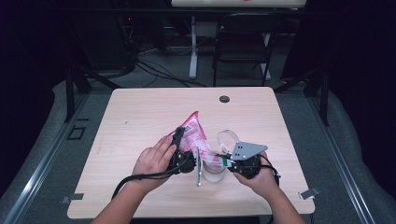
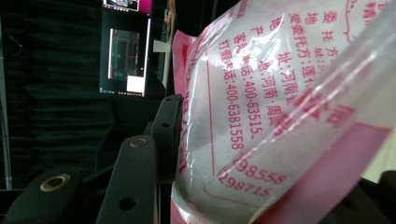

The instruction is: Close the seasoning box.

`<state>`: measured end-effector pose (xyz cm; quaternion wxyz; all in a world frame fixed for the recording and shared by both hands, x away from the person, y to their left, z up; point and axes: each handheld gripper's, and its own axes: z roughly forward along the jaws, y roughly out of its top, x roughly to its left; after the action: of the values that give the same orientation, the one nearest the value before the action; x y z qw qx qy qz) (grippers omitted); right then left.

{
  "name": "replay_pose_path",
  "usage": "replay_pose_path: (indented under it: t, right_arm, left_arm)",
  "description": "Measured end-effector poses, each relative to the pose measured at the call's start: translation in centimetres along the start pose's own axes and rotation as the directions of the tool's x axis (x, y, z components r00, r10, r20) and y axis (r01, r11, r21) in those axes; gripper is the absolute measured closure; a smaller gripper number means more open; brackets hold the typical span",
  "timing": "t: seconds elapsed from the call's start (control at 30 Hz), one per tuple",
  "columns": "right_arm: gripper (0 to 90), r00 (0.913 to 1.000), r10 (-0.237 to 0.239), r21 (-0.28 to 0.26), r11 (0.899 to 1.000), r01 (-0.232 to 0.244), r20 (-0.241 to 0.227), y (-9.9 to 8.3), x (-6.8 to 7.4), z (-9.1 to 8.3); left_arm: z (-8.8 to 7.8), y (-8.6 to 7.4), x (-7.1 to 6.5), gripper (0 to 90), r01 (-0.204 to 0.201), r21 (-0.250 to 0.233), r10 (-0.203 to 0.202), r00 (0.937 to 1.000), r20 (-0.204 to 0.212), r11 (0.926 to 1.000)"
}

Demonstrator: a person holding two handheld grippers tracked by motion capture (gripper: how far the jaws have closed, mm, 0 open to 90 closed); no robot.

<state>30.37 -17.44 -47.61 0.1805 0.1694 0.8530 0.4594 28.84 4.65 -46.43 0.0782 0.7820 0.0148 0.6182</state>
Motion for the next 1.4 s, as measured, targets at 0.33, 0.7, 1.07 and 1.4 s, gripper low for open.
replay_pose_path:
  t: [0.33, 0.7, 1.07, 1.4]
  right_arm:
    - [90.0, 1.0000, 0.005, -0.001, 1.000, -0.005, -0.002, -0.10, -0.11, 0.02]
    - [90.0, 1.0000, 0.006, 0.001, 1.000, -0.006, 0.002, -0.15, -0.18, -0.02]
    - [90.0, 1.0000, 0.009, 0.001, 1.000, -0.009, 0.003, -0.19, -0.24, -0.05]
    - [90.0, 0.9999, 0.010, 0.000, 1.000, -0.010, 0.006, -0.20, -0.26, -0.11]
  left_arm:
    - [0.02, 0.14, -0.03, 60.8, 0.000, -0.002, 0.000, 1.0000, -0.003, 1.0000]
    - [-0.02, 0.27, 0.00, 60.7, -0.007, -0.004, 0.007, 0.9999, -0.008, 1.0000]
    - [0.03, 0.36, 0.04, 60.7, -0.008, -0.010, 0.007, 0.9999, -0.011, 0.9999]
    - [-0.03, 0.52, 0.16, 60.7, -0.016, -0.001, 0.015, 0.9998, -0.011, 0.9999]
